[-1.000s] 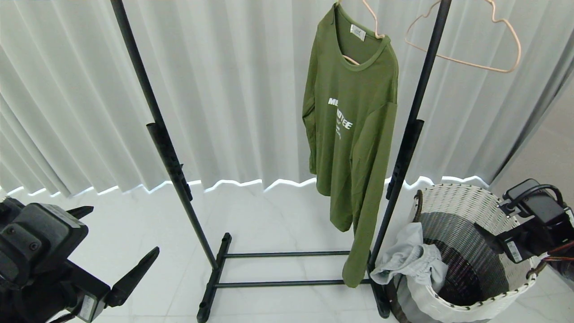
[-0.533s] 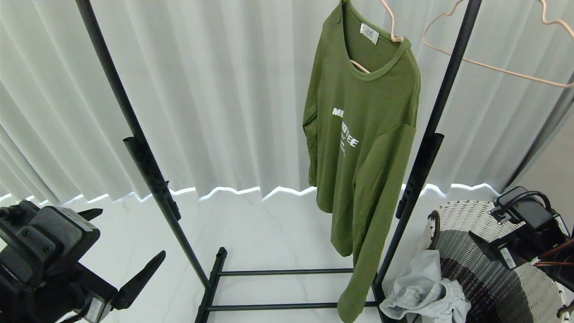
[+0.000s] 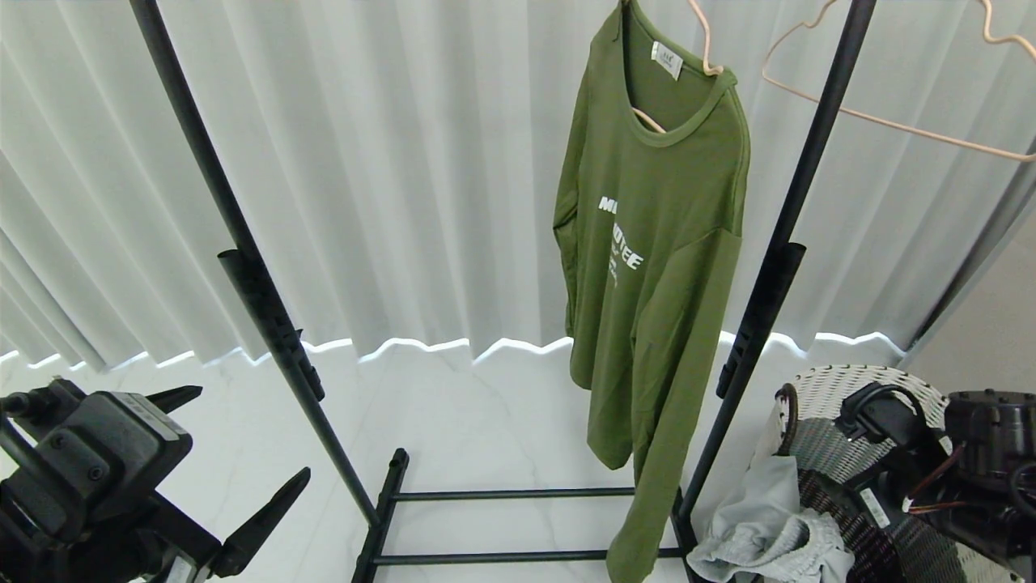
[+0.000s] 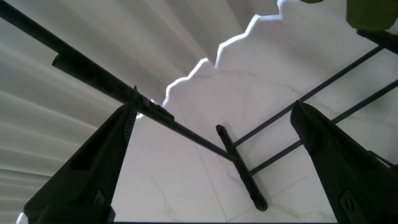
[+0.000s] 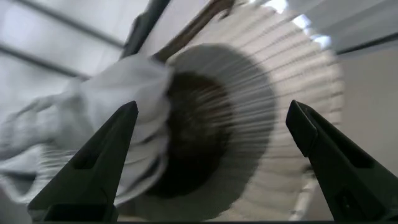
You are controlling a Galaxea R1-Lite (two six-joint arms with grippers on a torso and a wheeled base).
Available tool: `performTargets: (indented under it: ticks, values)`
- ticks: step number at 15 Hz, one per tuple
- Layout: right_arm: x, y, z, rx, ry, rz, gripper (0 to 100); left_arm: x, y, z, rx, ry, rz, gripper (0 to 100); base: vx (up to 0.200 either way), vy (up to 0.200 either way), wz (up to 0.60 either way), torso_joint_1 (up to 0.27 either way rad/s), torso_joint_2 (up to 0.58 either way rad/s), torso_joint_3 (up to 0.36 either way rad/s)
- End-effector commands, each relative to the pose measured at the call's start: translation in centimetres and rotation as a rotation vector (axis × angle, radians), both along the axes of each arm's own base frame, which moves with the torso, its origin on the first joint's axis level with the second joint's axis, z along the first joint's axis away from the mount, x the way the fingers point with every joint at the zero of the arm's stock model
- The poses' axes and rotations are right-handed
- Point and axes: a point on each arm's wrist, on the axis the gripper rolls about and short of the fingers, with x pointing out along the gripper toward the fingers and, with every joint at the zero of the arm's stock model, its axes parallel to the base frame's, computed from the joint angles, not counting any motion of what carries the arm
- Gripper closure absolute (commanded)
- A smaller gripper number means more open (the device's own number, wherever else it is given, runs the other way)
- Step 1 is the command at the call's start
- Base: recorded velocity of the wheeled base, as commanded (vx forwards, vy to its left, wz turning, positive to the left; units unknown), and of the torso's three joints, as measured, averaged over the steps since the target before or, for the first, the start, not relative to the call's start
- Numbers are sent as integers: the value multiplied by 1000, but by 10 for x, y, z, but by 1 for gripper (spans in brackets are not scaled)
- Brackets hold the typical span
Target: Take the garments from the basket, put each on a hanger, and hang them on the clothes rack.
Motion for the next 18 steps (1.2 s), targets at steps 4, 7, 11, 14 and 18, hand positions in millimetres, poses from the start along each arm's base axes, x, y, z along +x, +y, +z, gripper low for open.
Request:
performTargets:
  ticks: [4, 7, 11, 14, 18]
  values:
    - [-5, 32, -16, 51, 71, 94, 0, -1, 0, -2, 2, 4, -1, 0, 0, 0, 0, 0, 0, 0]
    - [-20, 26, -15, 45, 77, 89, 0, -1, 0, -3, 4, 8, -3, 0, 0, 0, 0, 0, 0, 0]
    - [-26, 15, -21, 13, 108, 14, 0, -3, -1, -4, 7, 10, -17, 0, 0, 0, 0, 0, 0, 0]
    - [-25, 13, -23, 4, 115, -2, 0, -3, 0, -4, 5, 6, -17, 0, 0, 0, 0, 0, 0, 0]
    - [-29, 14, -15, 18, 76, 14, 0, -4, 0, -3, 4, 5, -17, 0, 0, 0, 0, 0, 0, 0]
